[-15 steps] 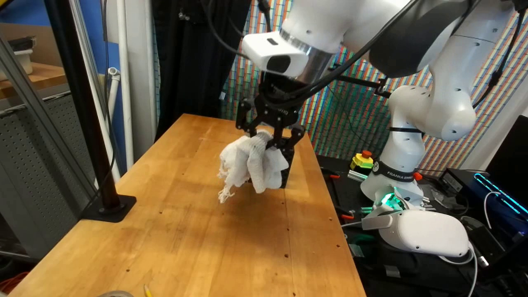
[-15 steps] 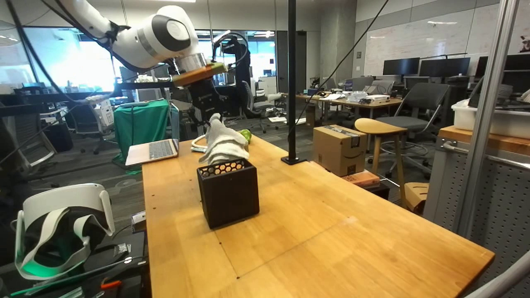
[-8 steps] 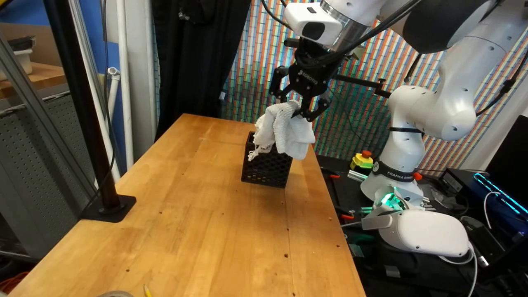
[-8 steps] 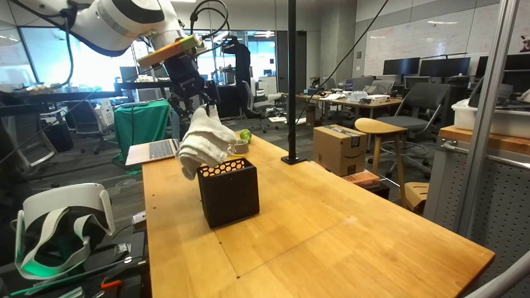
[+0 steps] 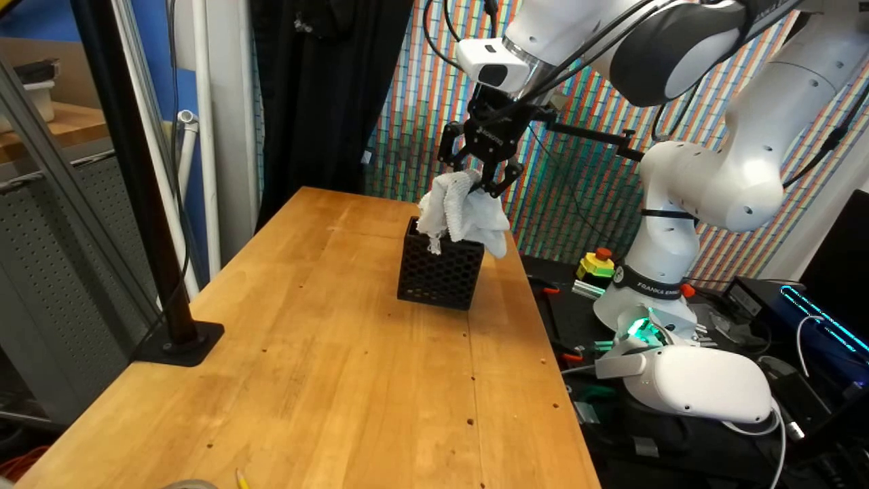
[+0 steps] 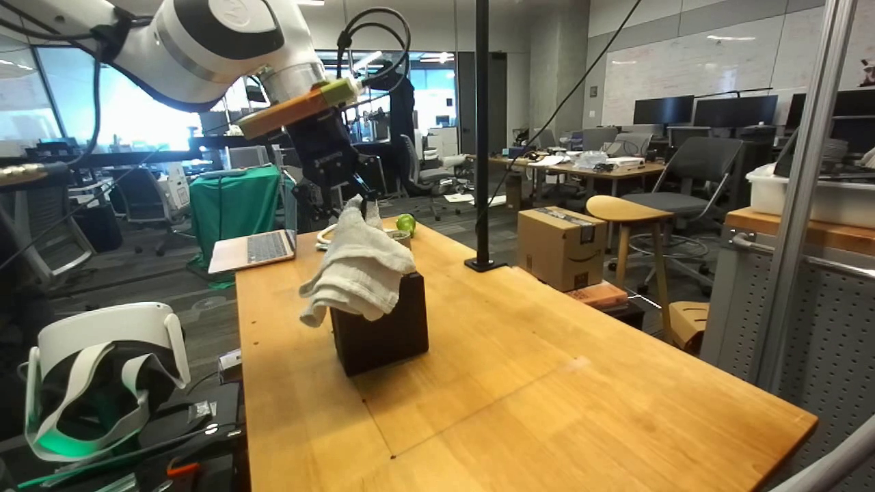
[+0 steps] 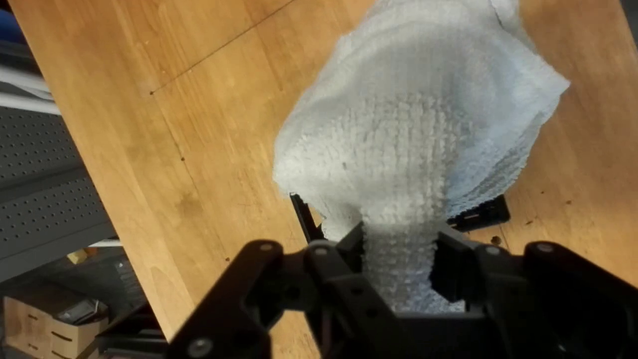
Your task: Place the towel in the basket
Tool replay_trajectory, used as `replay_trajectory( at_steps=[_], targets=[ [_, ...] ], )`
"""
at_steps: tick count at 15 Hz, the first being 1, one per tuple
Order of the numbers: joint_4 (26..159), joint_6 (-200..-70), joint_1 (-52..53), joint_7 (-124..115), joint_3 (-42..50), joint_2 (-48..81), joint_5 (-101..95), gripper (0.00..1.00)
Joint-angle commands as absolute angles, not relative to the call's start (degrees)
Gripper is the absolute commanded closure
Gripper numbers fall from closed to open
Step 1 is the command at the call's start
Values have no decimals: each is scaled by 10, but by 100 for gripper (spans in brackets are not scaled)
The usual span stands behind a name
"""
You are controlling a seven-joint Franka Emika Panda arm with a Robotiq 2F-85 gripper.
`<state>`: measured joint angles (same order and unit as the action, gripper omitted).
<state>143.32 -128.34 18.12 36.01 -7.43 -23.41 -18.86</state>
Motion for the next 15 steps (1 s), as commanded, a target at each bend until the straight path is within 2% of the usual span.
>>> replay_trajectory(
  at_steps=[1, 5, 9, 15],
  targets=[
    [1431, -1374, 179, 465, -39, -197, -184, 84],
    [1423, -1426, 187, 599, -7, -133, -100, 84],
    [1422, -1349, 178, 705, -10, -121, 24, 84],
    [1428, -1284, 175, 676, -56, -175, 7, 84]
  ],
)
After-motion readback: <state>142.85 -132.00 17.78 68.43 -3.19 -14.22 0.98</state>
